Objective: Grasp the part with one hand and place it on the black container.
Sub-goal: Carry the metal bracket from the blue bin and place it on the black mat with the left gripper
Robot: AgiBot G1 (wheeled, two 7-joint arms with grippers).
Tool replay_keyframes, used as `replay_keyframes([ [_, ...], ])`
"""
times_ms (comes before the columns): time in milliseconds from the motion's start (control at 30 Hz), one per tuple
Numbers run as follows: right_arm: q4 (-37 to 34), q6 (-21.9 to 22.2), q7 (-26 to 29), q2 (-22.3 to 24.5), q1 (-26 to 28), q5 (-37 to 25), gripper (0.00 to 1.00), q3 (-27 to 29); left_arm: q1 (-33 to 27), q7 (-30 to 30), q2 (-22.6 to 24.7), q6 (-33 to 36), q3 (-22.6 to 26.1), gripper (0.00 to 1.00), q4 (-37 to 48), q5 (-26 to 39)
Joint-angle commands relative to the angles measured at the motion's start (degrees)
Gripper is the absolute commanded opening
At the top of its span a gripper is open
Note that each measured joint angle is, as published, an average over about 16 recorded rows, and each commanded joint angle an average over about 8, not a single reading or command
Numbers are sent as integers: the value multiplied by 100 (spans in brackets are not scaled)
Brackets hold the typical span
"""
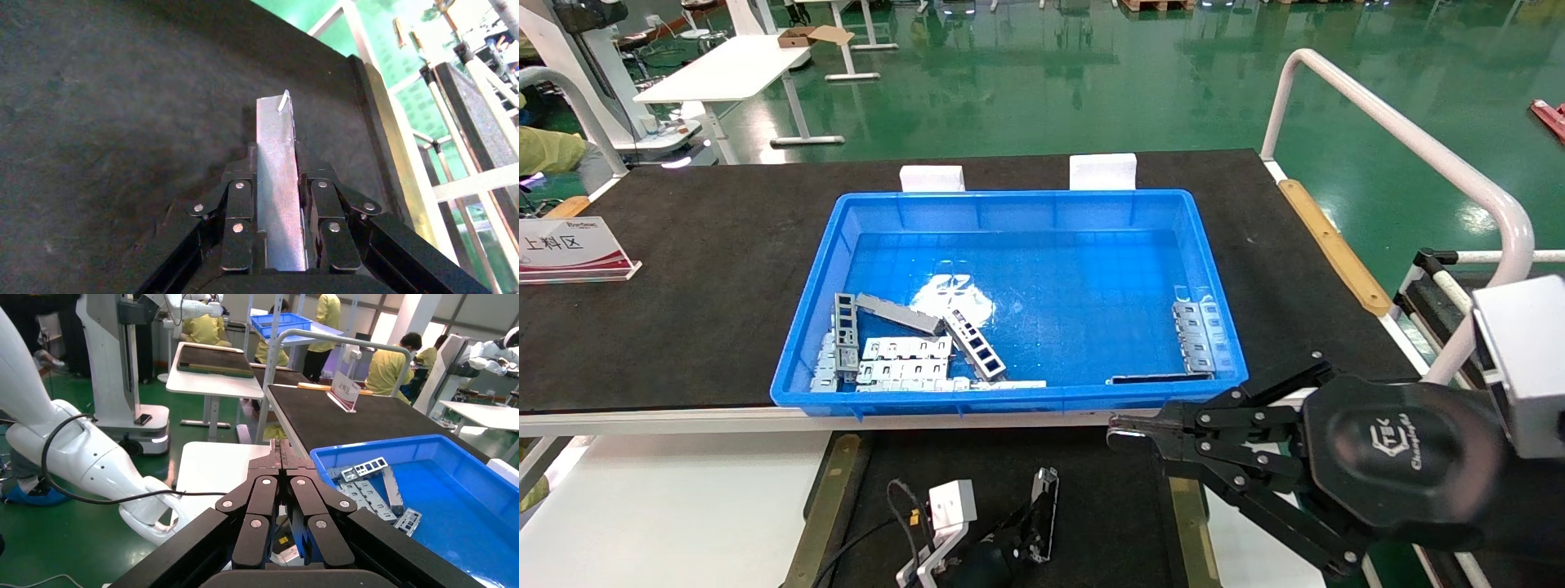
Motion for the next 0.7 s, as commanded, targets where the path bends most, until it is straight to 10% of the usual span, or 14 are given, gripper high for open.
replay_keyframes([
  [33,0,0,0,0,0,0,0,-1,-104,-43,-1,-18,130,0,96,-47],
  [567,0,3,-3,2,1,4,0,-6,-701,-425,-4,-220,824,0,599,-288],
  [700,0,3,-4,3,2,5,38,-7,-744,-485,-4,-270,942,15,649,-279],
])
